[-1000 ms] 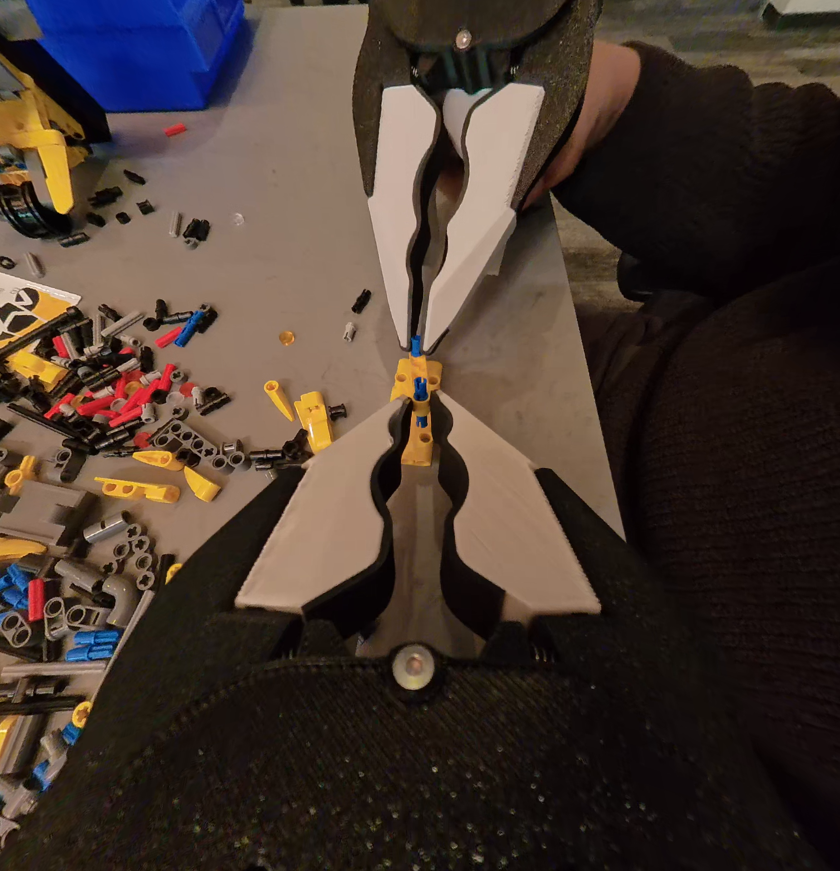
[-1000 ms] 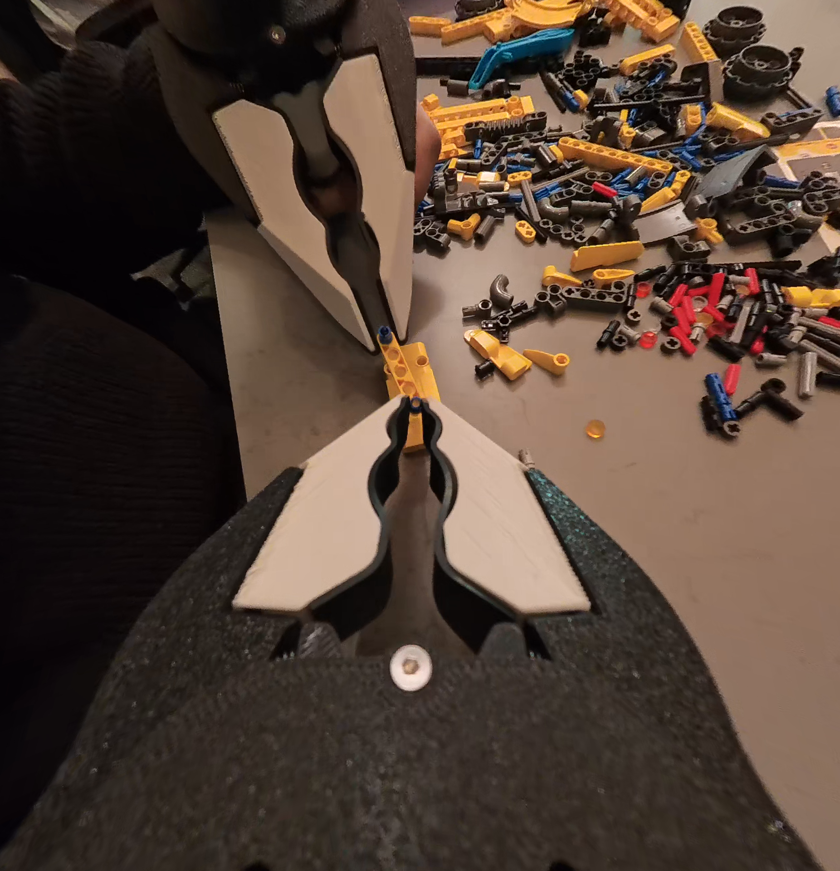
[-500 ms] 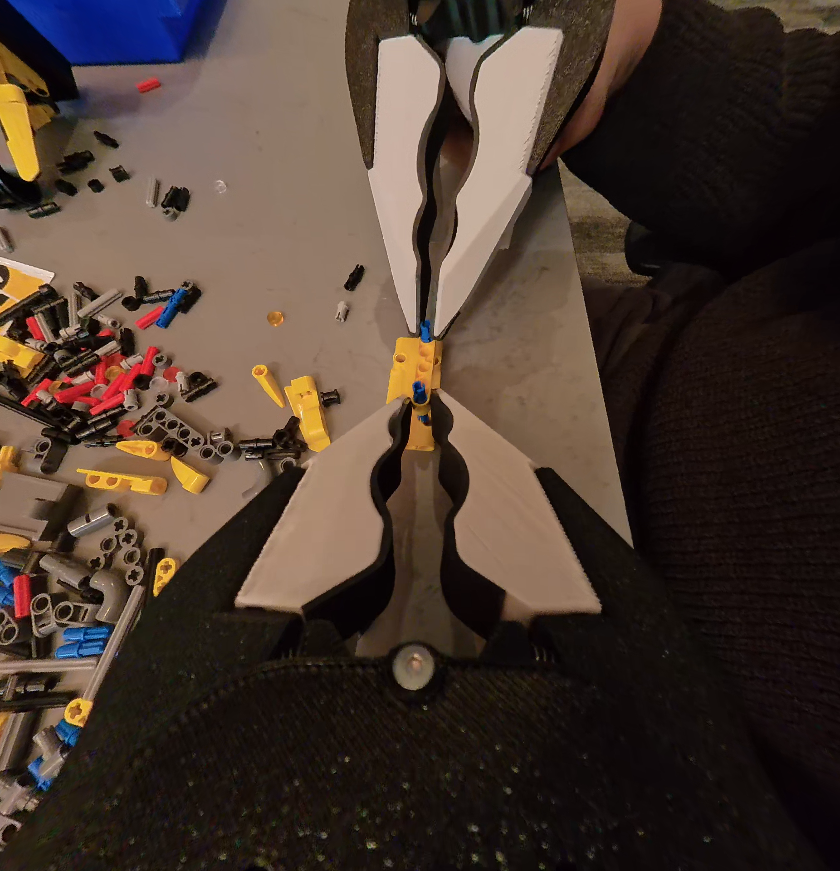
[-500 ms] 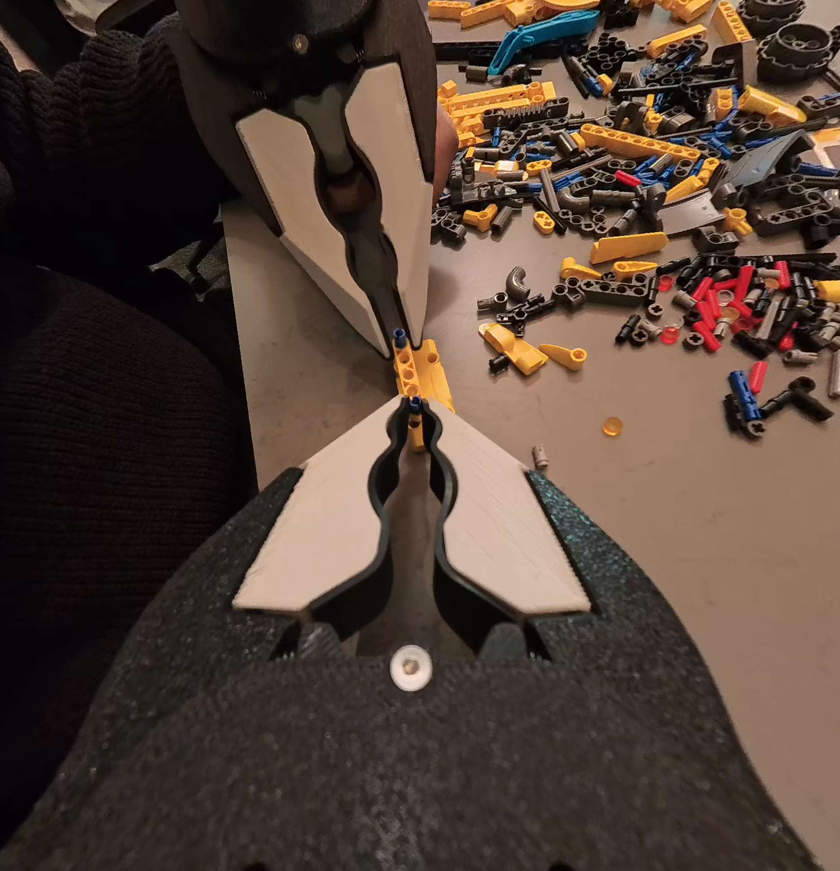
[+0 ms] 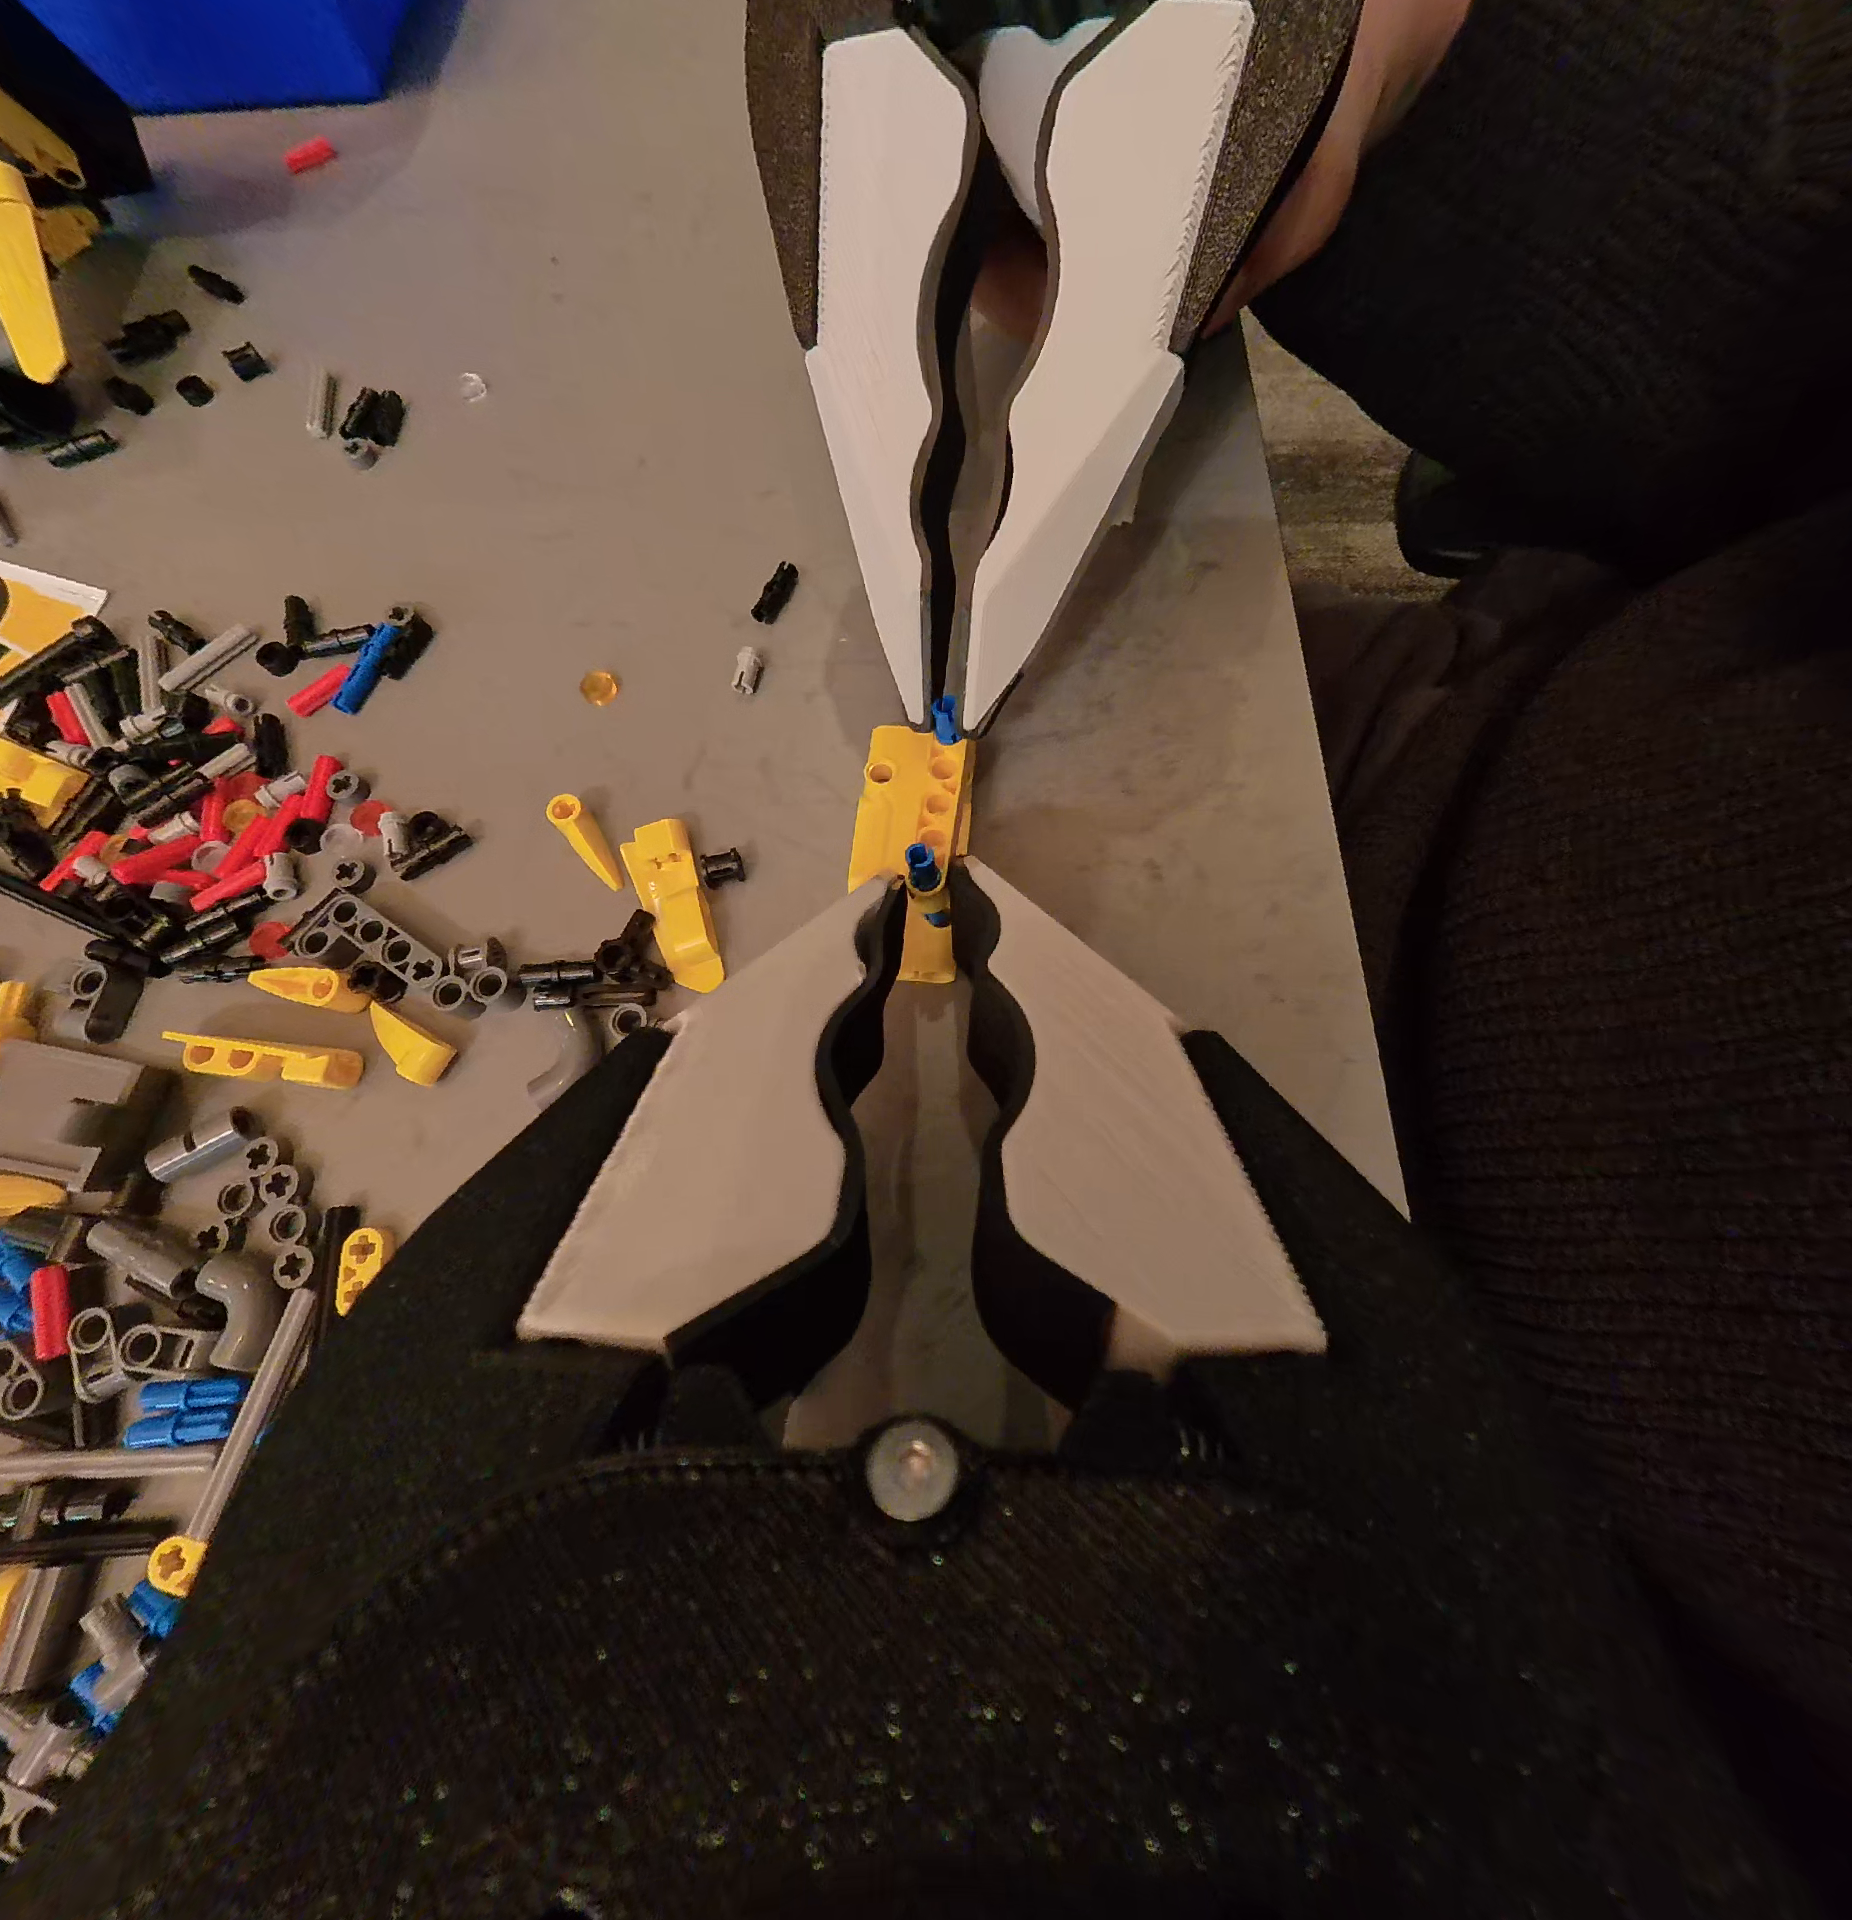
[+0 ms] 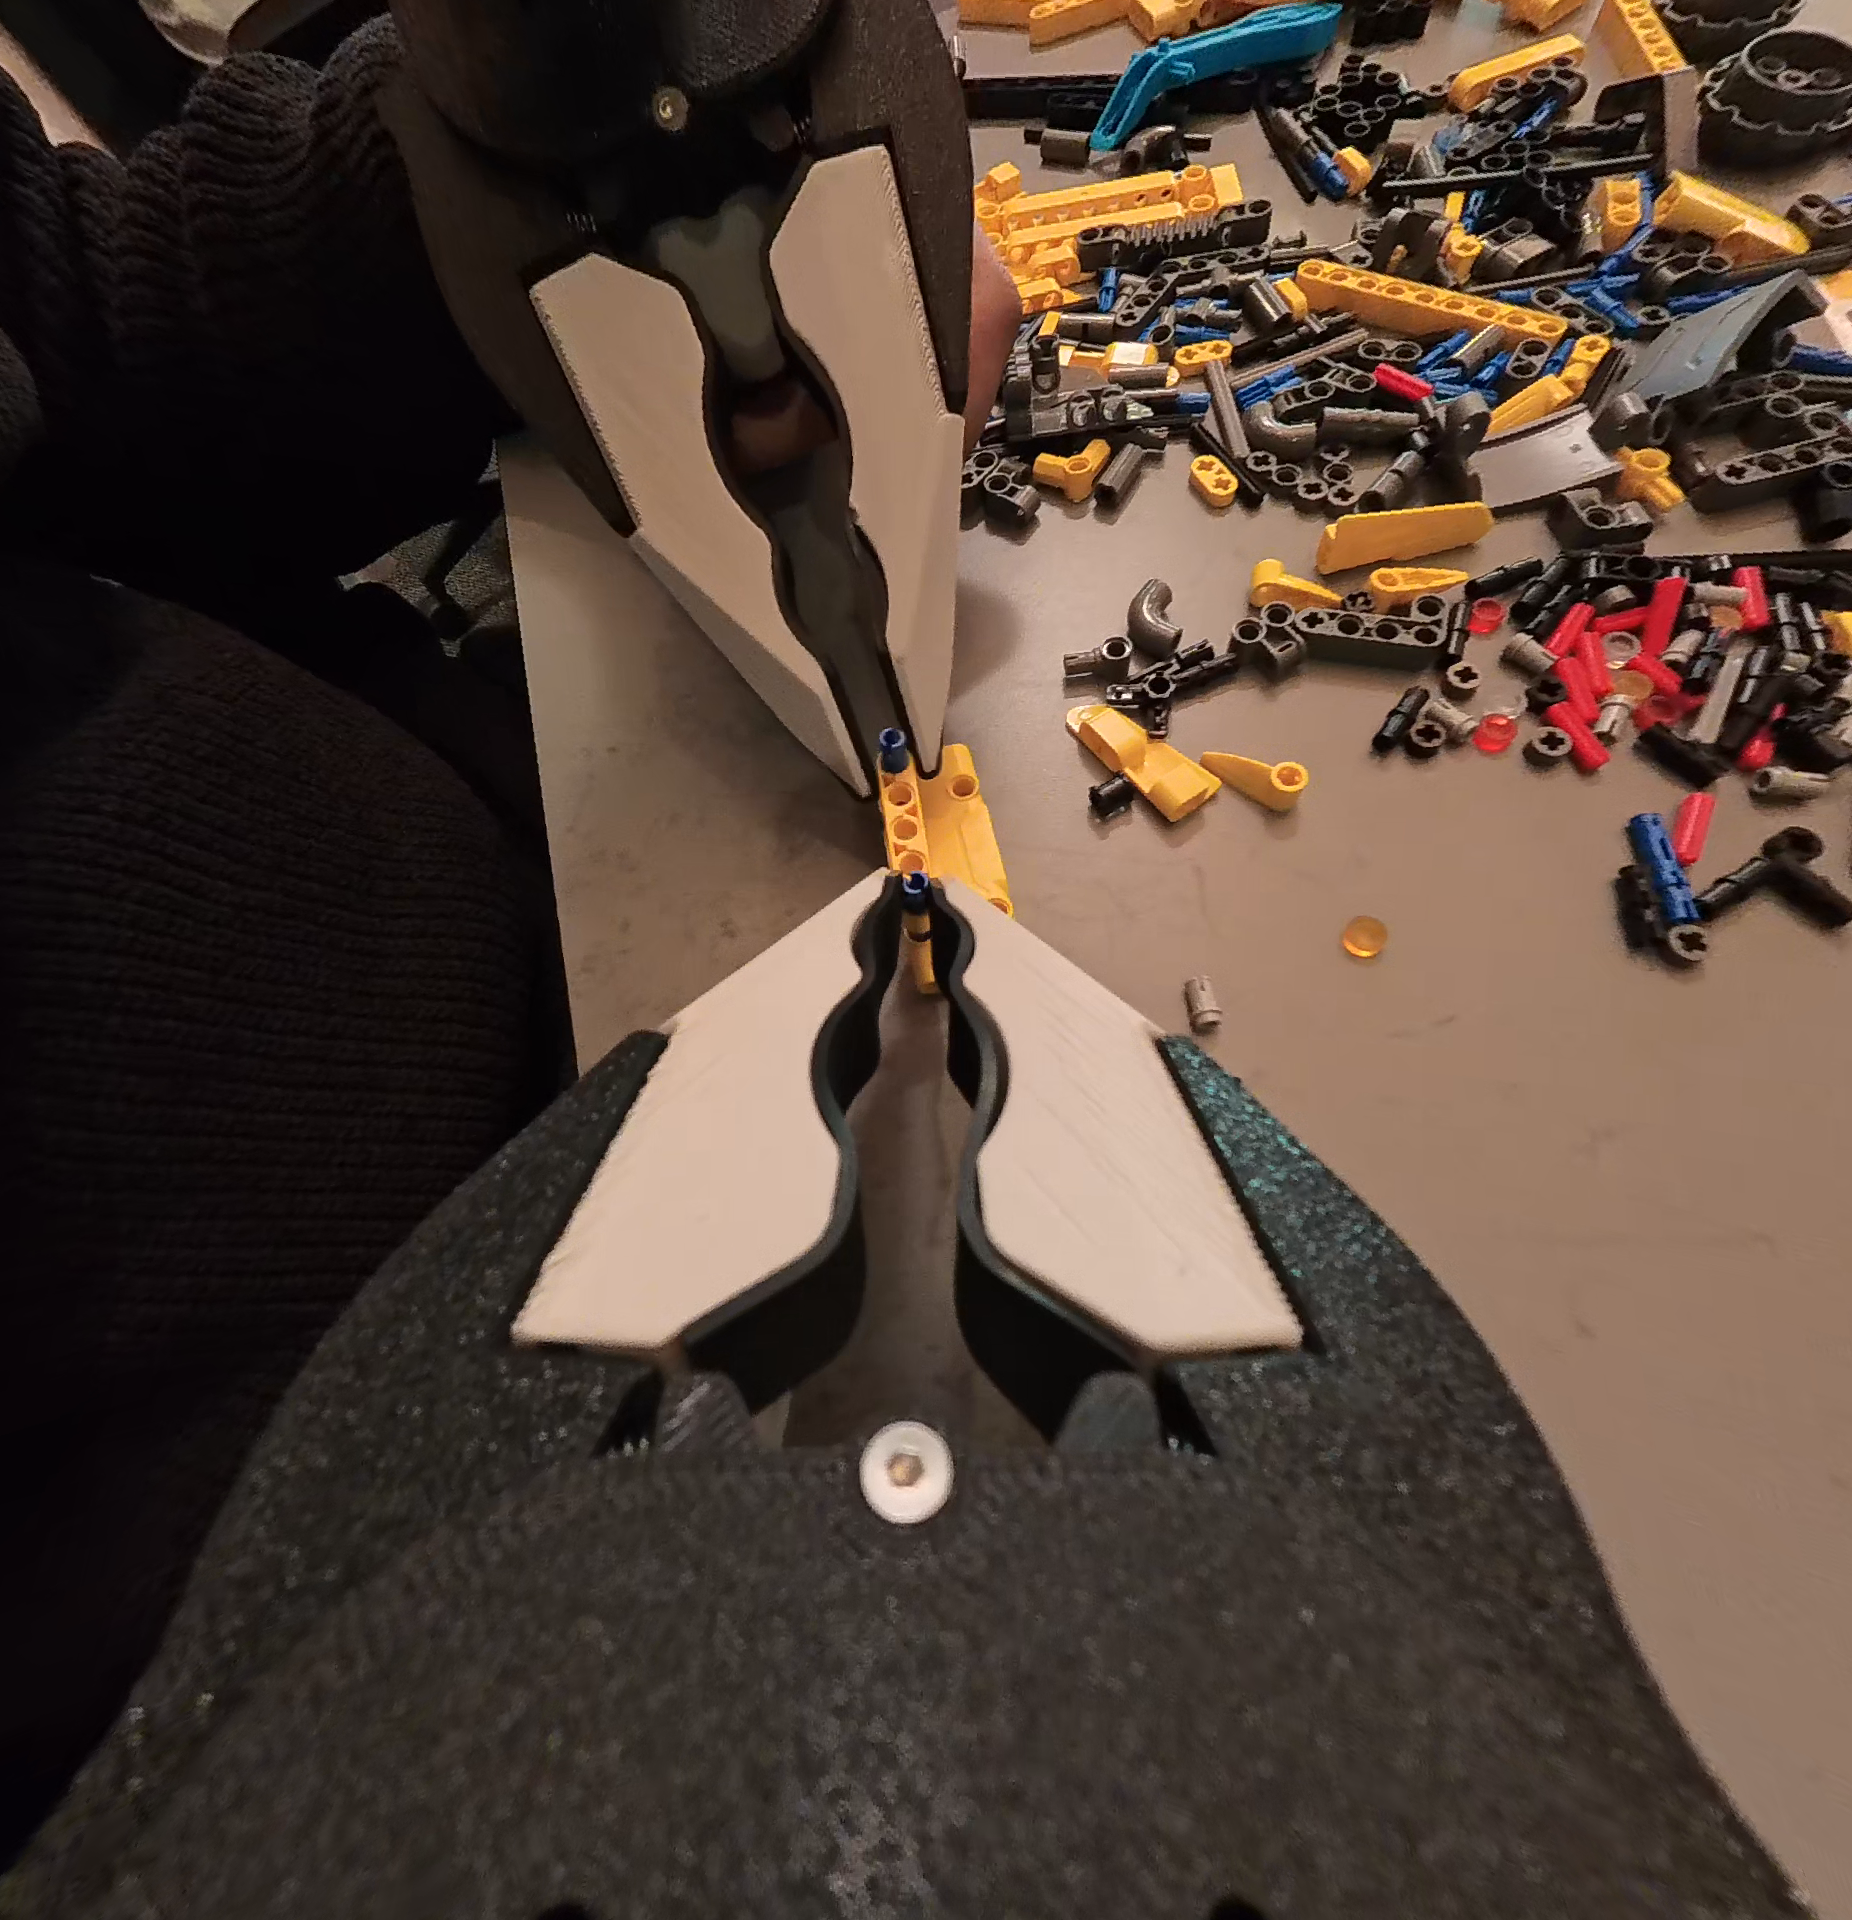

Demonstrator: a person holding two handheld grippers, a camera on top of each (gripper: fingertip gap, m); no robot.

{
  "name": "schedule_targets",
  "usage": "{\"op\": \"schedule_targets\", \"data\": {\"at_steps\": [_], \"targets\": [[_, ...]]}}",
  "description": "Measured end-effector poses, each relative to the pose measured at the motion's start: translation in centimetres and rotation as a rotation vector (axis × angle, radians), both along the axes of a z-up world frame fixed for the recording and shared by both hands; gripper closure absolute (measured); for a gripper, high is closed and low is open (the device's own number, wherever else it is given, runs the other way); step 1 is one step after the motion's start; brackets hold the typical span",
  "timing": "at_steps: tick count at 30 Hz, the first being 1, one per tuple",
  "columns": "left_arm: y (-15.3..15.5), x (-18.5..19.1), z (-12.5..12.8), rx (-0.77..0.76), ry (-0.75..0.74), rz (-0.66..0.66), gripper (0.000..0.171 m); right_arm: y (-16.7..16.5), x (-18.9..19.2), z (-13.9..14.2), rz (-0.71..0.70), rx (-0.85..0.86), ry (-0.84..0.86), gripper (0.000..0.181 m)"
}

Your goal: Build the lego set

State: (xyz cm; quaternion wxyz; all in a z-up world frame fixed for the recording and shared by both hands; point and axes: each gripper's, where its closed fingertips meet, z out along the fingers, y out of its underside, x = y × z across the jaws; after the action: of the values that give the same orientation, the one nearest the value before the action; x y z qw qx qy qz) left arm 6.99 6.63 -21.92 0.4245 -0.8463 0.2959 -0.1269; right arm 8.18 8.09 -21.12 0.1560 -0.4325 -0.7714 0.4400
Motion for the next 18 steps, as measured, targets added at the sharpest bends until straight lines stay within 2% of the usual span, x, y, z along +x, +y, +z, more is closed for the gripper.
{"op": "schedule_targets", "data": {"at_steps": [18], "targets": [[0.21, -0.39, -0.12, 0.06, 0.086, 0.006, 0.166, 0.0, -0.05, -0.03, -0.023, 0.106, 0.063, 0.176]]}}
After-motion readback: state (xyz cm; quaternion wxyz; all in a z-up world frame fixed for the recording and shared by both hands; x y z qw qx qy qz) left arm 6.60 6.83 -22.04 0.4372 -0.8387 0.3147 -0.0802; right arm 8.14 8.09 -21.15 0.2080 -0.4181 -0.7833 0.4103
